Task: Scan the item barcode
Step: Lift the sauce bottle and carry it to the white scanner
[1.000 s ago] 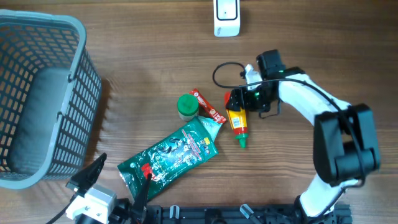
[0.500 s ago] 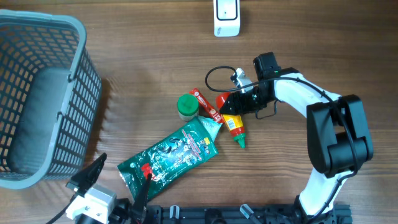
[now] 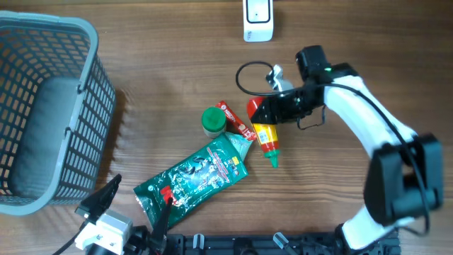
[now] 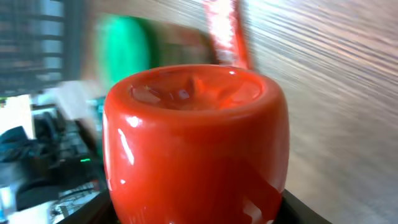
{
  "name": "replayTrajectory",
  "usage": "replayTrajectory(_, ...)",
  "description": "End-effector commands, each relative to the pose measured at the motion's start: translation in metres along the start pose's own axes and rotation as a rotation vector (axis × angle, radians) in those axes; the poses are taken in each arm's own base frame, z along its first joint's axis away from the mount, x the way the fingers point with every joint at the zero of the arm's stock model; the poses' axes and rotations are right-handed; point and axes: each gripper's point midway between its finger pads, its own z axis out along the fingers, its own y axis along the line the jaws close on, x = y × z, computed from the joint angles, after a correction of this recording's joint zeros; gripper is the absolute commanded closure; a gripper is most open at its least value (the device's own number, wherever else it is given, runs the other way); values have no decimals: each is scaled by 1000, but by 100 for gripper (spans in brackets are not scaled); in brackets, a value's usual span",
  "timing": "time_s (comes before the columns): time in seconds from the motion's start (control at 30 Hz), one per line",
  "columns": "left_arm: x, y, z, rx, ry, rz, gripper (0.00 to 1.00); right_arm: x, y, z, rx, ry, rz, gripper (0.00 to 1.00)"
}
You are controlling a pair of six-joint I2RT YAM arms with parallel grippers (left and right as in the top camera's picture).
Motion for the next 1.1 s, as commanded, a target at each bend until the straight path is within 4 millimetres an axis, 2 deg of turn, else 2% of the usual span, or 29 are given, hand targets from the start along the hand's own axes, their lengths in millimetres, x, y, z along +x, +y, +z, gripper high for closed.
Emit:
replayTrajectory(0.0,-1,-2,-1,9,-8,-5,0,8,67,-36,-196,-47,-100,60)
replayTrajectory(0.13,-1,-2,-1,9,-8,-5,0,34,88,-52,-222,-12,-108,60)
replayTrajectory(0.23,-1,-2,-1,9,-8,-5,0,44,96,-60,-222,-8,-122,60)
replayTrajectory(0.33,-1,-2,-1,9,-8,-5,0,48,97,-65,-191,-16,-137,60)
replayTrajectory(0.4,-1,-2,-1,9,-8,-5,0,43,88,-64,-138,-31,-161,60)
replayTrajectory(0.53,-1,-2,-1,9,-8,-5,0,14,63,-64,23,-120,-180,60)
replayTrajectory(0.6,-1,-2,-1,9,-8,-5,0,-12,47,-70,124,-214,-166,57)
replayTrajectory(0.63,-1,-2,-1,9,-8,-5,0,-34,42,-76,164,-300,-143,51)
replayTrajectory(0.7,-1,-2,-1,9,-8,-5,0,-60,42,-85,202,-401,-207,50)
replayTrajectory(0.8,-1,-2,-1,9,-8,-5,0,-84,36,-95,260,-497,-223,49)
replayTrajectory(0.9,-1,-2,-1,9,-8,-5,0,-111,21,-101,330,-589,-218,48)
replayTrajectory(1.07,-1,-2,-1,9,-8,-5,0,-142,-15,-105,481,-681,-194,44)
